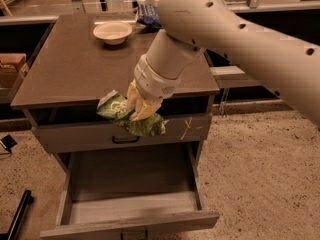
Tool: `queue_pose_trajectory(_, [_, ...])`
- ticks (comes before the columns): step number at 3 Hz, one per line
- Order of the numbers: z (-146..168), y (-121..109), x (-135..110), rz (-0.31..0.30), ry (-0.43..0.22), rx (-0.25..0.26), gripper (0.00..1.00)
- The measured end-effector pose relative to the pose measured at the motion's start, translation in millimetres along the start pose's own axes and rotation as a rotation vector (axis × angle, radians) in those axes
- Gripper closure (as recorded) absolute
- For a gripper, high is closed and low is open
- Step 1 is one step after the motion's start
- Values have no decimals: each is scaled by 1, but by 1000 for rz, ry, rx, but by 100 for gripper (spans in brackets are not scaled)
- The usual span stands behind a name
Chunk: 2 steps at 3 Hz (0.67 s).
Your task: Place green jalapeno chip bag into middle drawer
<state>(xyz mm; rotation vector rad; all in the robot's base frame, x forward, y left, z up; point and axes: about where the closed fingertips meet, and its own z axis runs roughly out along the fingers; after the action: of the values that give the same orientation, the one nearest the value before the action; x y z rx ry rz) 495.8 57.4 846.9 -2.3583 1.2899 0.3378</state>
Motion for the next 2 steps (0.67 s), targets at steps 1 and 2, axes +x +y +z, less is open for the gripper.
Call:
queue_pose_trajectory(1, [30,19,45,2,20,-6,100])
queue_pose_trajectory(2, [67,76,122,17,11,-3,100])
